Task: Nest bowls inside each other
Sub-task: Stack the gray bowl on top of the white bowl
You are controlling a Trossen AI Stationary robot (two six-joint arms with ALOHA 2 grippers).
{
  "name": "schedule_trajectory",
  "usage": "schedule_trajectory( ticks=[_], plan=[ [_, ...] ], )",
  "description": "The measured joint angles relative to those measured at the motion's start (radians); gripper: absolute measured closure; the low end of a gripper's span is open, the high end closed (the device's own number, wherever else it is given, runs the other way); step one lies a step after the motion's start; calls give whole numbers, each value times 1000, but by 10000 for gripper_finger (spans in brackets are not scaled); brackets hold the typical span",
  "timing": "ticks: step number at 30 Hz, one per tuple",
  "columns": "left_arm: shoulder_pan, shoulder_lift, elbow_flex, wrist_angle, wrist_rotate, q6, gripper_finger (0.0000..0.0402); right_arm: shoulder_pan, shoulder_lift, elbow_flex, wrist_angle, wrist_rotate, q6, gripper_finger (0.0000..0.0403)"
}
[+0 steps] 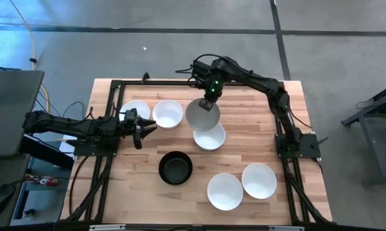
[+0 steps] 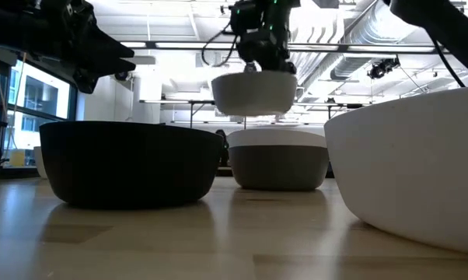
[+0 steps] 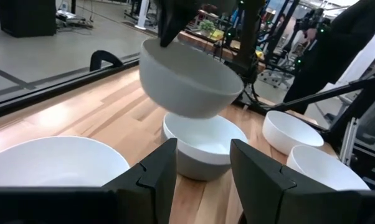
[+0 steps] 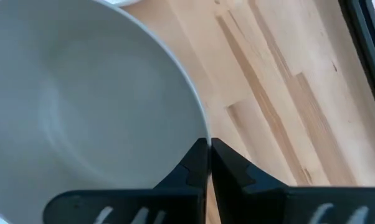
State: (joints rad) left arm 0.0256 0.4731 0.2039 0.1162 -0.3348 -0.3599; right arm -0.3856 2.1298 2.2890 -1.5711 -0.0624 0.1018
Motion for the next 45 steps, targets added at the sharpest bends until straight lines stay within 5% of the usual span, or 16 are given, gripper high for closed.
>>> schedule_trajectory(
  ticks=[12,19,29,45],
  plan=[
    [0,0,0,0,-5,3,265,62,-146,-23,2,32,-5,403],
    [0,0,0,0,-7,-4,265,84,-248,-278,11,29,16,403],
    [0,0,0,0,-17,-4,265,92,-389,-620,297,0,109,403],
    [0,0,0,17,-17,-30,265,91,-393,-804,500,3,185,403]
  ],
)
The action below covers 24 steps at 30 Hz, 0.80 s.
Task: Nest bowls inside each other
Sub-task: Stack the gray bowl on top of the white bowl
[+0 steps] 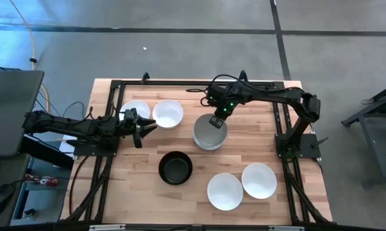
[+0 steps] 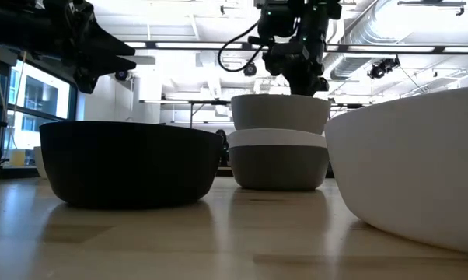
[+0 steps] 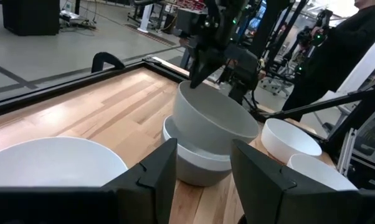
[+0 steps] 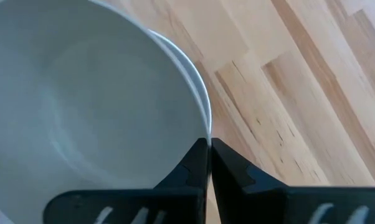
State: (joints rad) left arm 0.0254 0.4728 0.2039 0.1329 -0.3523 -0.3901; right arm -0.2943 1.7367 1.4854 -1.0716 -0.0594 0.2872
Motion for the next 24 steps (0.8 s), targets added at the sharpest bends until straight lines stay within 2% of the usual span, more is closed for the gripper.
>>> schedule_trajectory(
  ticks=[13,24],
  plan=[
    [0,0,0,0,-12,0,265,0,0,-111,86,6,57,403],
    [0,0,0,-1,-29,0,265,20,3,-179,171,-36,104,403]
  ],
)
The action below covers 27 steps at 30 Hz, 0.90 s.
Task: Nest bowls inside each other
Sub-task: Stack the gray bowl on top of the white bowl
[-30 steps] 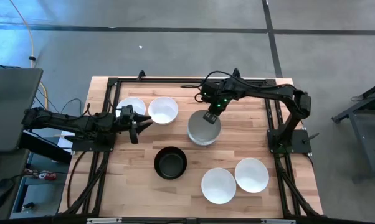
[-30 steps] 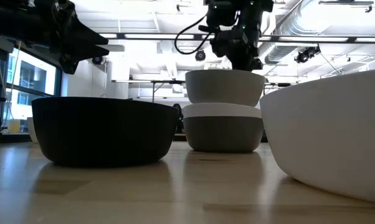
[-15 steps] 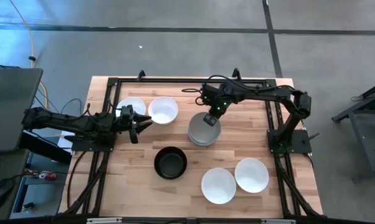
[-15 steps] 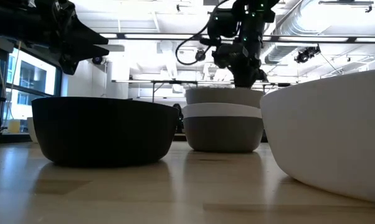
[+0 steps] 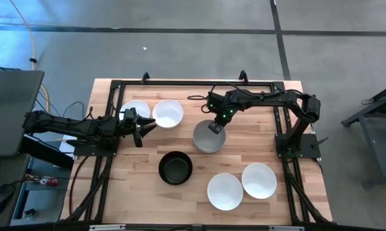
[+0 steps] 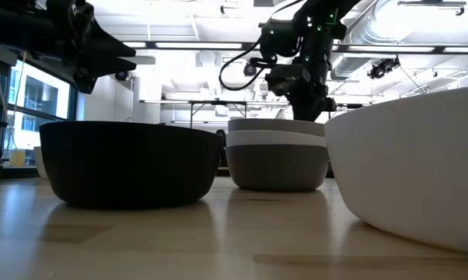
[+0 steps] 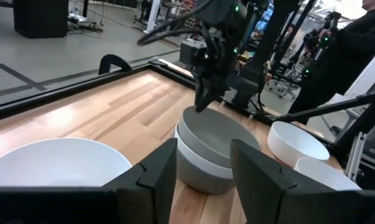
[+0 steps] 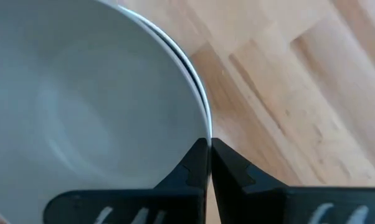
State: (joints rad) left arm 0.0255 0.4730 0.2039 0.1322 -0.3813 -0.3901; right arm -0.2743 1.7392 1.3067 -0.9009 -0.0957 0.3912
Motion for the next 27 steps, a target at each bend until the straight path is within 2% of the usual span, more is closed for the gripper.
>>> schedule_trajectory(
  ticks=[27],
  plan=[
    [0,0,0,0,3,-3,265,27,2,-35,-47,10,62,402]
  ],
)
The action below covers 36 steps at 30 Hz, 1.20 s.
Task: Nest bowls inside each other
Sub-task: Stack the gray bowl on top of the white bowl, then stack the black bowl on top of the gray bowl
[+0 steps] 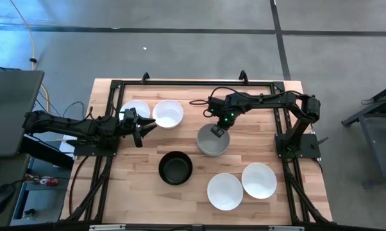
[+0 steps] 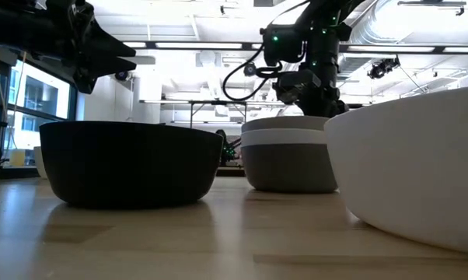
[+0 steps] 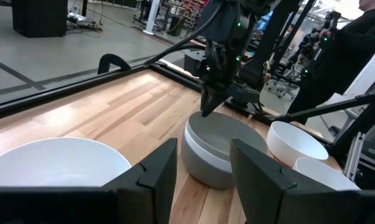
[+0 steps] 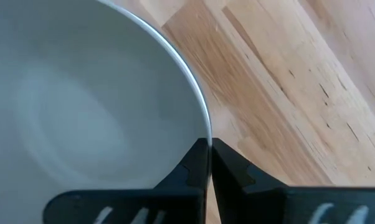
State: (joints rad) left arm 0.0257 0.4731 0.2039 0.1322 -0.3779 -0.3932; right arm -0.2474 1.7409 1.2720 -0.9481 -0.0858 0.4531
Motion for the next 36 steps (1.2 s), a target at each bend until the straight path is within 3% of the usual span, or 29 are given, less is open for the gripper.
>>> schedule_trajectory(
  ticks=[9,15,20,27,32,36],
  plan=[
    [0,0,0,0,0,1,265,0,1,34,30,-35,-6,346],
    [0,0,0,-6,11,-19,265,0,1,110,-63,-27,-53,309],
    [0,12,1,-139,181,-86,265,2,1,189,-170,35,-114,302],
    [0,91,0,-339,431,-361,265,7,-1,333,-245,72,-176,302],
    [0,165,12,-302,517,-535,265,7,-2,473,-316,156,-201,302],
    [-1,244,87,-320,531,-582,265,7,-3,595,-382,244,-231,302]
  ],
)
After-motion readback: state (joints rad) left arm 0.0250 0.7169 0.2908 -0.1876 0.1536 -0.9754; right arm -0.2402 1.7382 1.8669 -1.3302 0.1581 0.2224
